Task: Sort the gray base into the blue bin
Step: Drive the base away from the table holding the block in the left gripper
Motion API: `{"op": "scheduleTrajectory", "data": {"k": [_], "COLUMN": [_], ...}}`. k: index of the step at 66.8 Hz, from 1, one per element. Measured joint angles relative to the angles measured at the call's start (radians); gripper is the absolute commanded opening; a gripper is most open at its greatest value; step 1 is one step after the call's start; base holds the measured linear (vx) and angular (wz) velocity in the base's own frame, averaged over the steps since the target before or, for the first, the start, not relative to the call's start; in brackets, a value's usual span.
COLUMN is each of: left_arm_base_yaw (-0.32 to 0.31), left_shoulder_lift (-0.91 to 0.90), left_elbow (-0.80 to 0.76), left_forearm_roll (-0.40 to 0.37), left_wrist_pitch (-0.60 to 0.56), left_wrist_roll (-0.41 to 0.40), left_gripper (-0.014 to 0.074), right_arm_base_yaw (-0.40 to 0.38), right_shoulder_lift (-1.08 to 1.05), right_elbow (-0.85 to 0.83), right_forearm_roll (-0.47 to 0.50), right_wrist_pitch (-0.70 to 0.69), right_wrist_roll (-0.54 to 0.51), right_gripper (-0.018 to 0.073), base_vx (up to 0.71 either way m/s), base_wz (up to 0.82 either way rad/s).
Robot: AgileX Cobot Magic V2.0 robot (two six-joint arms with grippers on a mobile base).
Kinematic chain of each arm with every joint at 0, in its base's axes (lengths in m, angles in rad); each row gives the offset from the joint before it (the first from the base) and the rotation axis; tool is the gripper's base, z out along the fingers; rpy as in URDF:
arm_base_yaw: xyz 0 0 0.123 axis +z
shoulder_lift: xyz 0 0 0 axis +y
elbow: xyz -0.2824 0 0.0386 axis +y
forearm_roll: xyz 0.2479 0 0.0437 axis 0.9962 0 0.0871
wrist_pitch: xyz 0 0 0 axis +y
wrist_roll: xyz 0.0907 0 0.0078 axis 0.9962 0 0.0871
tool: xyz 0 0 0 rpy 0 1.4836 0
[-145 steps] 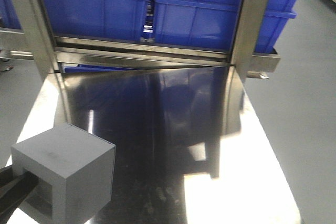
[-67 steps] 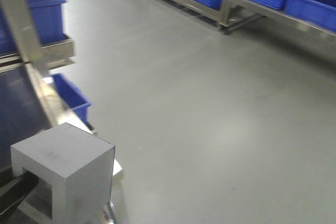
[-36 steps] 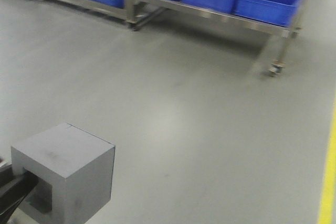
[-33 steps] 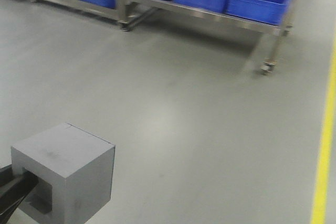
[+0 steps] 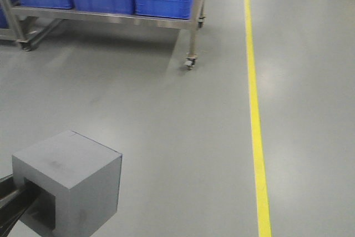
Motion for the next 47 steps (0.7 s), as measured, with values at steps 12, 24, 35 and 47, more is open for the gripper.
{"op": "scheduleTrajectory", "data": {"k": [12, 24, 35, 47], "left_arm_base_yaw": [0.0, 0.0, 0.0, 0.0], "left_shoulder_lift": [0.0, 0.0, 0.0, 0.0], "left_elbow": [0.0, 0.0, 0.0, 0.0], "left_forearm_roll": [0.0, 0.0, 0.0, 0.0], "left_wrist_pitch": [0.0, 0.0, 0.0, 0.0], "left_wrist_roll": [0.0, 0.0, 0.0, 0.0], "left_gripper": [-0.0007, -0.0007, -0.0007, -0.0007], "right_arm_base_yaw": [0.0, 0.0, 0.0, 0.0], "right_shoulder_lift": [0.0, 0.0, 0.0, 0.0], "right_elbow": [0.0, 0.0, 0.0, 0.0], "right_forearm_roll": [0.0, 0.0, 0.0, 0.0], "right_wrist_pitch": [0.0, 0.0, 0.0, 0.0], "right_wrist_roll": [0.0, 0.0, 0.0, 0.0], "right_gripper": [-0.0005, -0.0005, -0.0005, -0.0005], "base_vx": [0.18, 0.25, 0.33, 0.37], "base_wz": [-0.35, -0.18, -0.07, -0.02]}}
